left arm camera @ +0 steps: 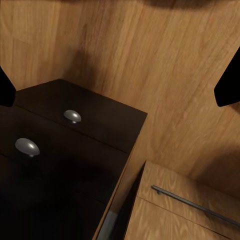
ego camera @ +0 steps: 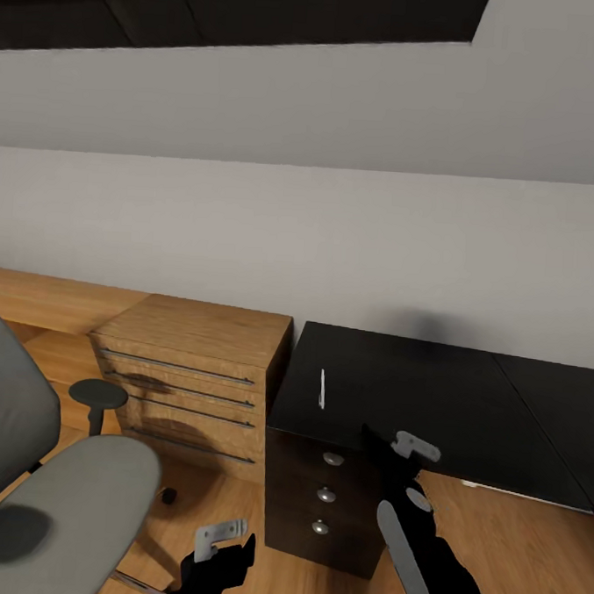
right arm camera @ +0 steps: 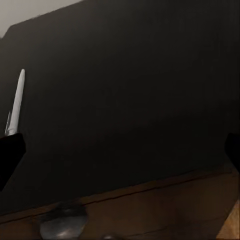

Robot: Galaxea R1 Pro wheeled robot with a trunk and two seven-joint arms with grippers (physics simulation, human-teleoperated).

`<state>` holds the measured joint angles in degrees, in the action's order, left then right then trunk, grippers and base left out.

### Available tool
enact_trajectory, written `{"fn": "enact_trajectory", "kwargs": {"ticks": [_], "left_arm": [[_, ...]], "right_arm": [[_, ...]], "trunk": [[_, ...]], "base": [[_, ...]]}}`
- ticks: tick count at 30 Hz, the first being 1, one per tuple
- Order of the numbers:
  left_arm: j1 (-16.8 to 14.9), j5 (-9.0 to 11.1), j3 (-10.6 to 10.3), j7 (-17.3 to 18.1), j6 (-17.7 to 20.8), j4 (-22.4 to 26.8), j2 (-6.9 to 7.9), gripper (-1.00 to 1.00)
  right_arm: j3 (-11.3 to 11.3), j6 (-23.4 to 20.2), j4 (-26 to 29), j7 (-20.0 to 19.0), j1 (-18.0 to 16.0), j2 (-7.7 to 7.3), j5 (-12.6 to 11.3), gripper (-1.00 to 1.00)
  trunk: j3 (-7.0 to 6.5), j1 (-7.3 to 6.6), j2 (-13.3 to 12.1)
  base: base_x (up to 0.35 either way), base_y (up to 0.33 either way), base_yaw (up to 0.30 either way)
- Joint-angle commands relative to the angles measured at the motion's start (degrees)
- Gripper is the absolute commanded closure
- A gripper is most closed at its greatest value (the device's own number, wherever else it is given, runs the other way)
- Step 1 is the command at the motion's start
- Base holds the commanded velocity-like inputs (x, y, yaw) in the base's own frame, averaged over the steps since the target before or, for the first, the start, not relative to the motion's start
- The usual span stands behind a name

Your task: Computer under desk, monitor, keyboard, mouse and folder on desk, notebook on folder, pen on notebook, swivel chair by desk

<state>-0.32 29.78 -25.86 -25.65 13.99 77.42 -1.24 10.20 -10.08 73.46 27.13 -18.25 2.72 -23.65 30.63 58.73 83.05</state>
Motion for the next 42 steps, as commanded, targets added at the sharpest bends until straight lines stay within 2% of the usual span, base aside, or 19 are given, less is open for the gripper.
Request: {"fn": "enact_trajectory", "kwargs": {"ticks": [1,3,4,6,9,10,11,13,14,15,16,18,20,21,24,28,33,38,42], "left_arm": [[0.0,0.4,-0.1,-0.4,0.2,0.1,0.01,-1.00],[0.0,0.5,-0.1,-0.3,0.2,0.1,0.01,-1.00],[0.0,0.5,-0.1,-0.3,0.2,0.1,0.01,-1.00],[0.0,0.4,-0.1,-0.4,0.2,0.1,0.04,-1.00],[0.0,0.4,-0.1,-0.4,0.1,0.1,0.07,-1.00],[0.0,0.4,-0.1,-0.4,0.1,0.1,0.08,-1.00],[0.0,0.4,-0.1,-0.4,0.1,0.2,0.09,-1.00],[0.0,0.4,-0.1,-0.5,0.1,0.2,0.10,-1.00],[0.0,0.4,0.0,-0.5,0.1,0.2,0.10,-1.00],[0.0,0.4,0.0,-0.5,0.1,0.2,0.10,-1.00],[0.0,0.4,0.0,-0.5,0.1,0.2,0.12,-1.00],[0.0,0.4,0.0,-0.5,0.1,0.2,0.11,-1.00],[0.0,0.4,0.0,-0.5,0.1,0.2,0.11,-1.00],[0.0,0.4,0.0,-0.4,0.1,0.2,0.10,-1.00],[0.0,0.4,0.0,-0.4,0.2,0.1,0.10,-1.00],[0.0,0.5,-0.1,-0.4,0.2,0.0,0.06,-1.00],[0.0,0.5,-0.2,-0.3,0.2,-1.3,-0.04,-1.00],[0.0,0.5,-0.6,-0.3,0.1,-3.4,-0.14,-1.00],[0.0,0.4,-0.7,-0.3,0.1,-3.8,-0.12,-1.00]], "right_arm": [[0.9,-0.2,-1.0,1.0,-0.9,0.22,0.8,-1.00],[1.8,-0.2,-4.8,1.8,-5.2,0.81,2.1,-1.00],[1.9,-0.3,-5.8,1.9,-6.5,0.88,2.3,-1.00],[2.1,-0.2,-11.7,2.2,-12.6,1.11,2.5,-1.00],[2.2,0.0,-17.8,2.8,-17.9,1.41,2.6,-1.00],[2.2,0.3,-22.4,3.2,-21.9,1.68,2.6,-1.00],[2.2,1.9,-32.2,3.5,-29.9,2.06,2.5,-1.00],[2.1,8.1,-39.9,3.6,-36.2,2.16,2.6,-1.00],[2.1,10.8,-41.2,3.6,-37.2,2.13,2.5,-1.00],[2.0,13.7,-42.2,3.6,-38.0,2.07,2.4,-1.00],[1.8,19.9,-43.8,3.5,-39.1,2.01,2.1,-1.00],[1.6,28.2,-46.3,3.3,-40.1,1.99,0.6,-1.00],[1.5,30.0,-47.5,3.3,-40.3,1.96,-0.1,-1.00],[1.5,32.4,-50.6,3.2,-40.6,2.00,-1.8,-1.00],[1.8,34.4,-58.0,2.5,-40.9,2.28,-4.1,-1.00],[2.0,34.9,-63.3,1.2,-41.1,3.33,-5.1,-1.00],[2.4,32.6,-65.0,0.7,-41.1,4.12,-5.1,-1.00],[6.2,24.0,-65.4,0.2,-41.2,4.24,-1.6,-1.00],[8.7,20.8,-65.5,0.2,-41.2,4.24,0.0,-1.00]], "trunk": [[0.06,0.00,0.0],[0.06,0.00,0.0],[0.06,0.00,0.0],[0.06,0.00,0.0],[0.06,0.00,0.0],[0.06,0.00,0.0],[0.06,0.00,0.0],[0.06,0.00,0.0],[0.06,0.00,0.0],[0.06,0.00,0.0],[0.06,0.00,0.0],[0.06,0.00,0.0],[0.06,0.00,0.0],[0.06,0.00,0.0],[0.06,0.00,0.0],[0.06,0.00,0.0],[0.06,0.00,0.0],[0.06,0.00,0.0],[0.06,0.00,0.0]], "base": [[0.000,0.000,0.000],[0.000,0.000,0.000],[0.000,0.000,0.000],[0.000,0.000,0.000],[0.000,0.000,0.000],[0.000,0.000,0.000],[0.000,0.000,0.000],[0.000,0.000,0.000],[0.000,0.000,0.000],[0.000,0.000,0.000],[0.000,0.000,0.000],[0.000,0.000,0.000],[0.000,0.000,0.000],[0.000,0.000,0.000],[0.000,0.000,0.000],[0.000,0.000,0.000],[0.000,0.000,0.000],[0.000,0.000,0.000],[0.000,0.000,0.000]]}}
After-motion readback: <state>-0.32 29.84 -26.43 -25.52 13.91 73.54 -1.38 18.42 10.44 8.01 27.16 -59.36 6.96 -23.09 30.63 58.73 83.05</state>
